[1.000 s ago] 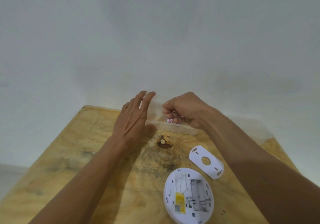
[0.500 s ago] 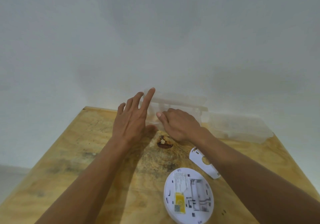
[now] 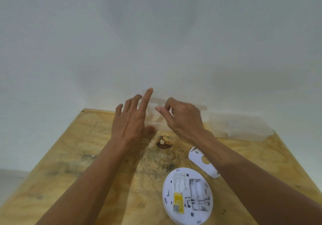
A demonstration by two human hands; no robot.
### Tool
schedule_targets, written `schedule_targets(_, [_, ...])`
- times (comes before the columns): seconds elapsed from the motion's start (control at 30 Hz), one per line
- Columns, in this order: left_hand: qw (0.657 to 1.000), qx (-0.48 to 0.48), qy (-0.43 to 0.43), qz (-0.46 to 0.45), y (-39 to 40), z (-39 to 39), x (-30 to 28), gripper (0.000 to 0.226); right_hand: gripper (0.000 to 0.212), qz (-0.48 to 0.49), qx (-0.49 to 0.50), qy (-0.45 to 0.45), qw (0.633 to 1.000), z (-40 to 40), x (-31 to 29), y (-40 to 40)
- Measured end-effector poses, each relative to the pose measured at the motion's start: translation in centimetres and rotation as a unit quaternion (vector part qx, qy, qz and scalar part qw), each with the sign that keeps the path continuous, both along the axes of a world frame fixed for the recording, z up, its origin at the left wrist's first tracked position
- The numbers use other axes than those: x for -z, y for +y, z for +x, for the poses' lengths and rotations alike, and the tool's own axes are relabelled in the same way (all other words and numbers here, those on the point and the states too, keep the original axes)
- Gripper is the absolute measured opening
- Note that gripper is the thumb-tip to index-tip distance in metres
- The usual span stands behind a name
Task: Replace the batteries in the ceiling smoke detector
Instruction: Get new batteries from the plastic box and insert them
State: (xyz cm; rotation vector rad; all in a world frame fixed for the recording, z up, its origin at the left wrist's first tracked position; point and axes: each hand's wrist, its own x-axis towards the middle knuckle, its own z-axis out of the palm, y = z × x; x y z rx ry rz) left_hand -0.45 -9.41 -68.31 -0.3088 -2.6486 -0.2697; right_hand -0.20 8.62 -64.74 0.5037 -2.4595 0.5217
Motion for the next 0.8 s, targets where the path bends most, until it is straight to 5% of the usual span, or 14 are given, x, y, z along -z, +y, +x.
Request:
schedule_targets(0.3, [1.000,-0.007,0.022,-0.011,0.1,0.5,0.3,0.118,0.051,0.090,0.118,-0.171,0.974,0.5,-5.0,7.8])
schedule_targets(0.53, [1.000,-0.010,0.024,-0.010,0.2,0.9,0.7,0.106,0.048,0.086,0.088,-0.162,0.979,1.2,-3.3,8.5])
schedule_targets(0.8, [0.999,0.004,0.002,-0.044,0.9,1.2,0.3,0.062,0.048,0.143,0.103,-0.176,0.968,3.4,-1.3,7.3])
